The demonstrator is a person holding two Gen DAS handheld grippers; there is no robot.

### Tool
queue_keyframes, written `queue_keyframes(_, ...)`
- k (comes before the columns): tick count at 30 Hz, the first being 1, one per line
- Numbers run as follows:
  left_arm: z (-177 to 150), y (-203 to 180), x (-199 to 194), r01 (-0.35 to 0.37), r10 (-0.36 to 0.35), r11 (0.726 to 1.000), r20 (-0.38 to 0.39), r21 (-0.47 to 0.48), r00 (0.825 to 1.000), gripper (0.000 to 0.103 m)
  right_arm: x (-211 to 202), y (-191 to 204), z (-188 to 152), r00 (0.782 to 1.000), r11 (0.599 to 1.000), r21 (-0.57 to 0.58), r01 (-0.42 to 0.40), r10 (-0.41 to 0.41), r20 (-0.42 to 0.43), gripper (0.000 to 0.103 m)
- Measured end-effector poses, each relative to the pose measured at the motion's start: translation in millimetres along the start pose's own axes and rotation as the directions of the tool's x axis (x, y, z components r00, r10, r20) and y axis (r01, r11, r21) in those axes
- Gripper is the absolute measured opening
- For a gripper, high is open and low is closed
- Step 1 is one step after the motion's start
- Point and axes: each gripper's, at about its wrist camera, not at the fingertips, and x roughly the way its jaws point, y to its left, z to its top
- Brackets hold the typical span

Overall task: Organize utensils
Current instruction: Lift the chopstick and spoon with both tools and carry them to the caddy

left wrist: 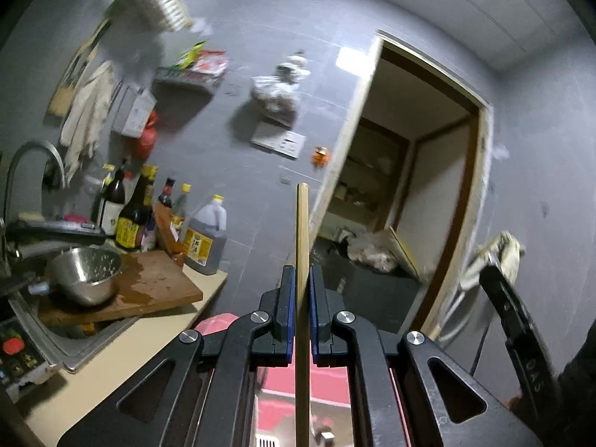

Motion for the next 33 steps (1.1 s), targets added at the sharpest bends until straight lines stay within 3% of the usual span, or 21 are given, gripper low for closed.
queue_keyframes(3,3.8,16.5,4.8,-0.014,0.015,0.999,0.033,-0.031,0.999,0.005,11.2,5.7,-10.9,1.000,1.000,-0.006,0.018,-0.018,0.013,0.032)
queue_keyframes(11,3.2,27.5,23.2,-0.055,0.055,0.998,0.108,-0.009,0.993,0.005,29.3,3.0,-33.2,0.996,0.997,0.004,0.078,-0.078,0.030,0.032)
queue_keyframes(22,15.8,29.8,34.9,-0.081,0.075,0.996,0.174,0.028,0.982,0.005,39.1,-1.4,-40.6,0.996,0.996,0.010,0.086,-0.086,0.014,0.032)
queue_keyframes(27,3.4,31.5,42.2,-0.121,0.110,0.991,0.175,0.051,0.978,0.005,42.1,-1.1,-48.2,0.996,0.996,0.009,0.089,-0.089,-0.009,0.032)
queue_keyframes(33,-9.5,40.4,44.1,-0.156,0.152,0.988,0.171,0.014,0.974,0.005,43.3,-1.9,-57.8,0.996,0.996,0.019,0.082,-0.082,-0.032,0.032)
